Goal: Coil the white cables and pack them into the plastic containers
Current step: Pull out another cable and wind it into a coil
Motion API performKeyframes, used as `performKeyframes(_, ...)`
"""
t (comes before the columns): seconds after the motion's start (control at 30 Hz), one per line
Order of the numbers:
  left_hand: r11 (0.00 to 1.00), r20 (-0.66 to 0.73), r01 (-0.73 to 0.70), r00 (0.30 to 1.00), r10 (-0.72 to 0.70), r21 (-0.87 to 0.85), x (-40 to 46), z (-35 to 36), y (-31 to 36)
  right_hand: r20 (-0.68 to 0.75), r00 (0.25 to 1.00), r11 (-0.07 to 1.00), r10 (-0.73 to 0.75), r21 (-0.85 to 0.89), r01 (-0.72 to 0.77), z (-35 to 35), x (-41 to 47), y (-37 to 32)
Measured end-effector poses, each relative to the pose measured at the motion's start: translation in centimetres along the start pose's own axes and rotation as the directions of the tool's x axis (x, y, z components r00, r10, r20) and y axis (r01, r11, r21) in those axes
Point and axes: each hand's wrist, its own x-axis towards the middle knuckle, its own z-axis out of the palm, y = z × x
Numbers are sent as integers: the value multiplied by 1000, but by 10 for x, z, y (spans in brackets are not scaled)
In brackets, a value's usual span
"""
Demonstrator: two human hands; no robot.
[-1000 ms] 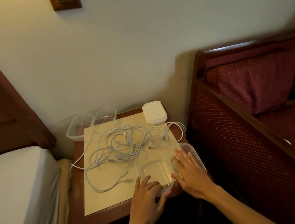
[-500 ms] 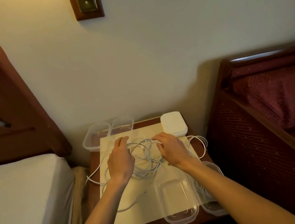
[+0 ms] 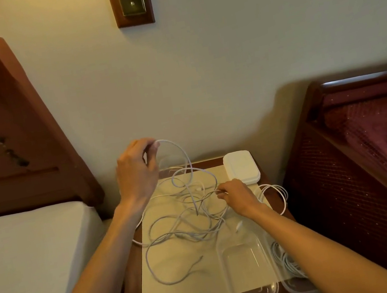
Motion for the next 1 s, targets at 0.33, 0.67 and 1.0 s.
performKeyframes(0.33, 992, 222, 125, 968, -115, -29, -19, -5, -1, -289, 956, 904, -49, 394, 165, -63, 4, -58)
performKeyframes(0.67, 883, 455, 436, 760, -464, 173, -41, -23, -18, -506, 806, 852, -307, 232, 470, -149, -9, -123)
performKeyframes(1.0, 822, -173, 542, 805, -567, -174, 0, -106, -4, -529, 842, 933, -109, 236, 270, -210, -14, -90)
